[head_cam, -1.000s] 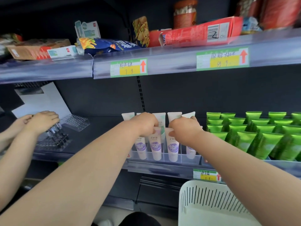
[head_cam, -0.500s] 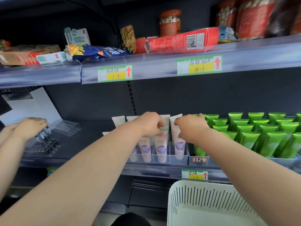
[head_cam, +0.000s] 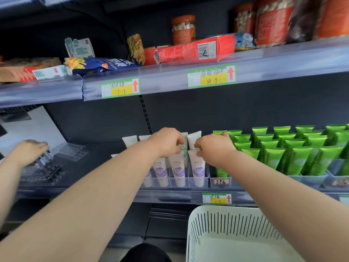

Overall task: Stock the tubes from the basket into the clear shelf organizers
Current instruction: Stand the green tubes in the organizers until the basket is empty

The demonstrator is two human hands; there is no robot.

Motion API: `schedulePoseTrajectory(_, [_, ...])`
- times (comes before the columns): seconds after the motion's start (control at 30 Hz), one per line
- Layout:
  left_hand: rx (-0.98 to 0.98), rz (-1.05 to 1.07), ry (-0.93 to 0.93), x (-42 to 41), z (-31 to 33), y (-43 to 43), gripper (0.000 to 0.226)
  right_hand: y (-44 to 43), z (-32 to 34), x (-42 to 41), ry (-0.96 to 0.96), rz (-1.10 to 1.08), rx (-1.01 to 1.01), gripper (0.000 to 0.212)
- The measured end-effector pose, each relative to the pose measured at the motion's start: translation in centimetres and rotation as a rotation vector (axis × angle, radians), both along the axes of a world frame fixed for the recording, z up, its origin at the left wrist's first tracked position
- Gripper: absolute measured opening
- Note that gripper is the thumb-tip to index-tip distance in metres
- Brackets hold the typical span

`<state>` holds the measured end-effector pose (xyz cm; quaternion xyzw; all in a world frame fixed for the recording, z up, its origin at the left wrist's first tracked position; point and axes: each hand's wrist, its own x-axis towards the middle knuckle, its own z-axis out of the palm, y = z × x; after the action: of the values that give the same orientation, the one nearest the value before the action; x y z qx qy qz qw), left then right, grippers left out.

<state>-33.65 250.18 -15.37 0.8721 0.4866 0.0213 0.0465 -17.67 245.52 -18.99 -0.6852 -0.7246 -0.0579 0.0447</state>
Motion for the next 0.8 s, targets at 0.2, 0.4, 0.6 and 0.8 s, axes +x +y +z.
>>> schedulePoseTrajectory(0.2, [0.113, -0.02, -0.139, 1.3, -0.4, -1.7, 0.028, -2.8, -1.4, 1.6, 0.095, 0.045, 0.311, 0.03])
schedulePoseTrajectory(0.4, [0.168, -0.071, -0.248, 4.3, -1.5, -3.8, 0.029, -6.9, -4.5, 5.0, 0.122, -0.025, 0.311, 0.031])
schedulePoseTrajectory(0.6, [0.092, -0.036, -0.312, 6.4, -4.4, -6.4, 0.028, -8.7, -7.0, 5.8, 0.1, -0.013, 0.232, 0.038])
schedulePoseTrajectory(0.8, [0.043, 0.056, -0.347, 1.9, -7.3, -7.9, 0.024, -7.8, -7.7, 1.2, 0.116, 0.125, 0.196, 0.036])
